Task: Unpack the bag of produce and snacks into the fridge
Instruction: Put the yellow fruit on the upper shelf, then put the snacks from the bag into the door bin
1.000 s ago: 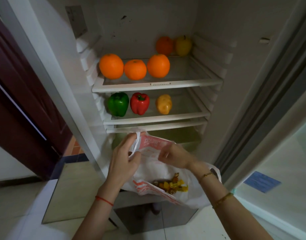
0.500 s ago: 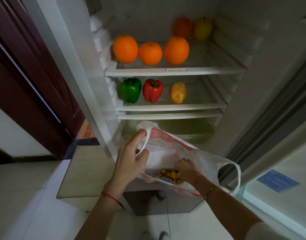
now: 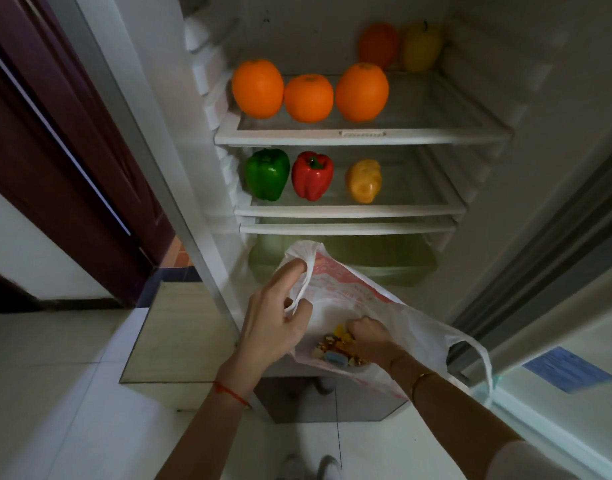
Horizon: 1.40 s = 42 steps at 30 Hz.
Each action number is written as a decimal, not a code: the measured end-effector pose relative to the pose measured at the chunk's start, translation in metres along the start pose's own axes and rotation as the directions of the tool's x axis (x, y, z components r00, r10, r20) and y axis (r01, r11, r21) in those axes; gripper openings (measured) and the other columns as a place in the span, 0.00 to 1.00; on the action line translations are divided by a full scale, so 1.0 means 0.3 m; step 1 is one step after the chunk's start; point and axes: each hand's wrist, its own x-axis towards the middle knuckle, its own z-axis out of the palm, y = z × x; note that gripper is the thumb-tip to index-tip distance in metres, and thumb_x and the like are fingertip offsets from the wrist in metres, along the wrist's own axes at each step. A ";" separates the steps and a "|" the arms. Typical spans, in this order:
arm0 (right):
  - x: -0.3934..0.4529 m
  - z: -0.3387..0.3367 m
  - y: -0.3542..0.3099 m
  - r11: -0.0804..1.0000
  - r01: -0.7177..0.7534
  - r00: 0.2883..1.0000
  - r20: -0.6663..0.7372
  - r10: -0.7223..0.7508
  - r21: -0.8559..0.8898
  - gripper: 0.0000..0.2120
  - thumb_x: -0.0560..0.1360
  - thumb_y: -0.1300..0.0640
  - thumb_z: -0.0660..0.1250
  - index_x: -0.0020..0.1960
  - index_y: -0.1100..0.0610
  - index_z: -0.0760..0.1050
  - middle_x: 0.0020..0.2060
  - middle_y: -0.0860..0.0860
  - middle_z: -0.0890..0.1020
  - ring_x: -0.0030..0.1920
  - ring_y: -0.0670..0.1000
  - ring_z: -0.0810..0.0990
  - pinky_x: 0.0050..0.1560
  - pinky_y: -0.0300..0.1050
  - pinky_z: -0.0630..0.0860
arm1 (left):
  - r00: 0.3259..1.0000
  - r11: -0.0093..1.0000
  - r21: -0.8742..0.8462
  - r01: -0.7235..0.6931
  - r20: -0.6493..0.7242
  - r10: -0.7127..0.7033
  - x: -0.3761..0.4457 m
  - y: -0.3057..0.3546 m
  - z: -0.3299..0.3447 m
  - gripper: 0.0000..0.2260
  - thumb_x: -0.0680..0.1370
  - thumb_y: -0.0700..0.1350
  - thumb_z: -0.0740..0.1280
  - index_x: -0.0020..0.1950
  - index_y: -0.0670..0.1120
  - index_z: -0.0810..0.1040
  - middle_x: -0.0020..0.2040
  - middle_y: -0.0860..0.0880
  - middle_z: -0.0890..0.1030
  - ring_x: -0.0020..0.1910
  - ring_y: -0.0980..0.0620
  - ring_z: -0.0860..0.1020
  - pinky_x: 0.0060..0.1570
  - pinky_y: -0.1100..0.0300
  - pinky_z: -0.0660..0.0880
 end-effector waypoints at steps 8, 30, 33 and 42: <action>0.014 0.043 -0.063 0.999 -0.036 0.997 0.064 0.038 -0.031 0.11 0.80 0.53 0.60 0.57 0.56 0.76 0.55 0.54 0.82 0.55 0.55 0.81 0.55 0.47 0.78 | 1.000 1.000 -0.008 0.016 0.014 -0.016 0.011 -0.011 0.010 0.18 0.73 0.42 0.60 0.63 0.45 0.75 0.53 0.49 0.79 0.47 0.50 0.80 0.40 0.49 0.79; -0.237 -0.235 -0.082 0.570 -0.077 0.933 -0.143 0.332 0.818 0.12 0.71 0.54 0.74 0.38 0.63 0.80 0.34 0.56 0.81 0.35 0.48 0.75 0.39 0.46 0.75 | 0.993 0.982 0.151 -0.115 0.036 0.111 0.029 -0.005 0.102 0.16 0.74 0.50 0.60 0.59 0.48 0.76 0.52 0.53 0.79 0.48 0.54 0.79 0.44 0.56 0.78; -0.324 -0.286 -0.069 0.439 -0.097 0.904 -0.105 0.414 0.893 0.11 0.70 0.54 0.75 0.45 0.61 0.84 0.40 0.57 0.86 0.39 0.54 0.83 0.47 0.48 0.80 | 0.989 0.981 0.144 -0.133 0.078 0.123 0.025 0.005 0.110 0.18 0.74 0.51 0.61 0.62 0.48 0.76 0.55 0.51 0.80 0.53 0.51 0.79 0.49 0.49 0.79; -0.671 -0.350 0.081 0.198 -0.003 0.659 -0.147 0.738 0.980 0.09 0.70 0.54 0.76 0.44 0.60 0.84 0.38 0.58 0.85 0.37 0.50 0.81 0.44 0.46 0.81 | 0.984 0.985 0.067 -0.159 0.091 0.153 -0.006 0.063 0.122 0.19 0.74 0.43 0.64 0.66 0.49 0.75 0.58 0.51 0.80 0.56 0.51 0.79 0.52 0.51 0.80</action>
